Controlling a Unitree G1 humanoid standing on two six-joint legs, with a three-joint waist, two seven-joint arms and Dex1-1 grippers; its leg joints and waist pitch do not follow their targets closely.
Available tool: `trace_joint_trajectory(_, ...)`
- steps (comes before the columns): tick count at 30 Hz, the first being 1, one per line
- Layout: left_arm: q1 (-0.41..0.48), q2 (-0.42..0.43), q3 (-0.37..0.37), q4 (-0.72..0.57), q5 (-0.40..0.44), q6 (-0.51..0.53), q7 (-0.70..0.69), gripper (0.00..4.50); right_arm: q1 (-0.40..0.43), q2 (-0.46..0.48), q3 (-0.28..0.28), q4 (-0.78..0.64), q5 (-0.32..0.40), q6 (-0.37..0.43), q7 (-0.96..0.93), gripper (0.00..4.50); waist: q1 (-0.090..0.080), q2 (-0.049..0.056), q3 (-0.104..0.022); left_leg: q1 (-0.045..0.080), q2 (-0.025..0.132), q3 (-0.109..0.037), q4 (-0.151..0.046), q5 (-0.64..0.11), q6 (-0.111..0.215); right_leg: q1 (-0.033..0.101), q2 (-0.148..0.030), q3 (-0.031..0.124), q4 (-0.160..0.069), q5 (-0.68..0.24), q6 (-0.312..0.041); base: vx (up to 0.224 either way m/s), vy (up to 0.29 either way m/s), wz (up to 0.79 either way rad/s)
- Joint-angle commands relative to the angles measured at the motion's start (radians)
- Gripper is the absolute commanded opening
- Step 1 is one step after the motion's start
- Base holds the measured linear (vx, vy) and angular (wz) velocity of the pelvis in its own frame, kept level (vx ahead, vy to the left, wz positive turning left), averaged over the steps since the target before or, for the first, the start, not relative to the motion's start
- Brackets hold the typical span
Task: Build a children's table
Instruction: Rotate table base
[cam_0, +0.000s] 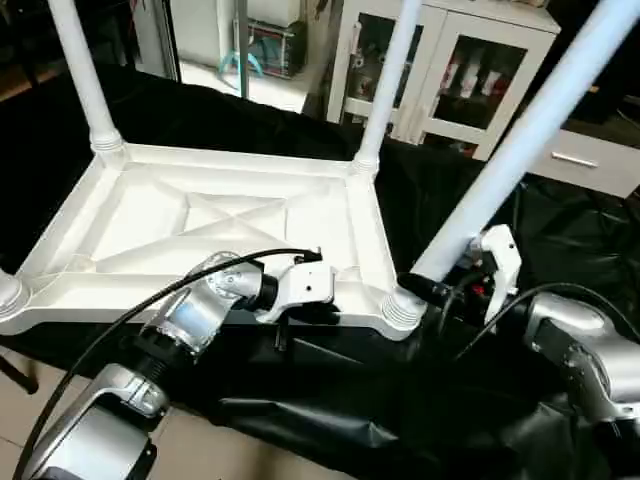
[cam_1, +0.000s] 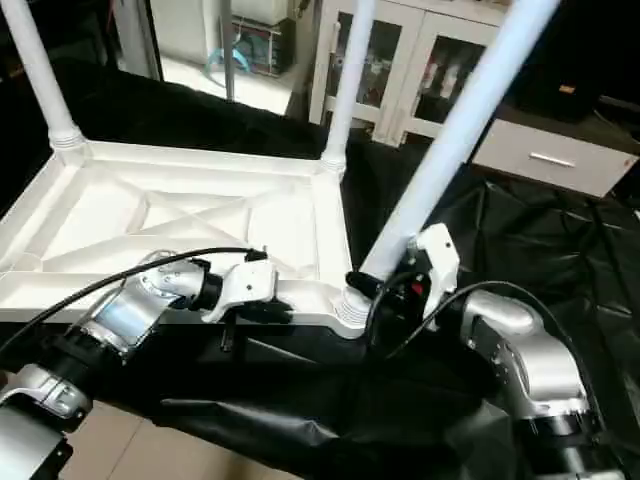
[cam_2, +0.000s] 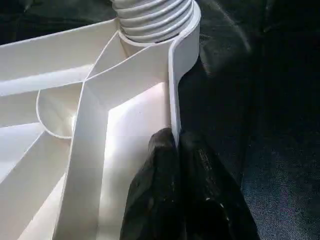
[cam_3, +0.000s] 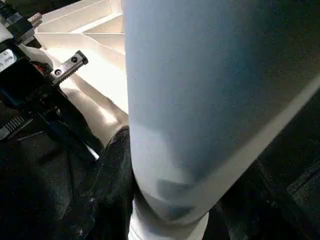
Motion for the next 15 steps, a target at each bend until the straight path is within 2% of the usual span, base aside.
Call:
trace_joint_trajectory(1, -0.024, -0.007, 0.02, -0.036, -0.002, -0.008, 0.016, 0.0, 0.05, -0.009, 0.184, 0.073, -0.12, 0.114, 0.016, 1.84, 0.003, 0.003, -0.029, -0.001, 0.08, -0.049, -0.085, -0.31, -0.004, 0.018, -0.095, 0.07, -0.098, -0.446, -0.128, 0.0, 0.0, 0.0)
trace_joint_trajectory(4, -0.021, -0.006, 0.021, -0.04, -0.003, -0.005, 0.016, 0.0, 0.05, -0.009, 0.205, 0.068, -0.123, 0.121, 0.019, 1.84, 0.002, 0.005, -0.028, -0.003, 0.079, -0.05, -0.086, -0.309, -0.001, 0.017, -0.096, 0.07, -0.101, -0.468, -0.118, 0.0, 0.0, 0.0)
trace_joint_trajectory(7, -0.014, -0.005, 0.019, -0.046, -0.003, -0.003, 0.015, 0.0, 0.064, -0.017, 0.273, 0.045, -0.158, 0.122, 0.034, 1.84, 0.001, 0.005, -0.027, -0.002, 0.079, -0.051, -0.087, -0.317, -0.002, 0.015, -0.096, 0.07, -0.105, -0.501, -0.105, 0.0, 0.0, 0.0)
trace_joint_trajectory(11, -0.015, -0.009, 0.016, -0.046, -0.004, -0.002, 0.015, 0.0, 0.074, -0.005, 0.304, 0.035, -0.187, 0.1, 0.02, 1.84, -0.002, 0.009, -0.025, -0.003, 0.079, -0.051, -0.09, -0.311, 0.0, 0.013, -0.095, 0.071, -0.104, -0.488, -0.104, 0.0, 0.0, 0.0)
trace_joint_trajectory(13, -0.017, -0.013, 0.013, -0.045, -0.003, -0.002, 0.017, 0.0, 0.08, 0.003, 0.322, 0.036, -0.206, 0.083, 0.012, 1.84, -0.004, 0.006, -0.025, -0.003, 0.079, -0.05, -0.09, -0.317, 0.0, 0.013, -0.094, 0.071, -0.105, -0.494, -0.102, 0.0, 0.0, 0.0)
trace_joint_trajectory(15, -0.02, -0.019, 0.007, -0.044, -0.001, 0.001, 0.017, 0.0, 0.091, 0.015, 0.337, 0.037, -0.214, 0.076, 0.003, 1.84, -0.007, 0.006, -0.022, -0.003, 0.078, -0.052, -0.091, -0.335, 0.001, 0.01, -0.096, 0.07, -0.111, -0.547, -0.089, 0.0, 0.0, 0.0)
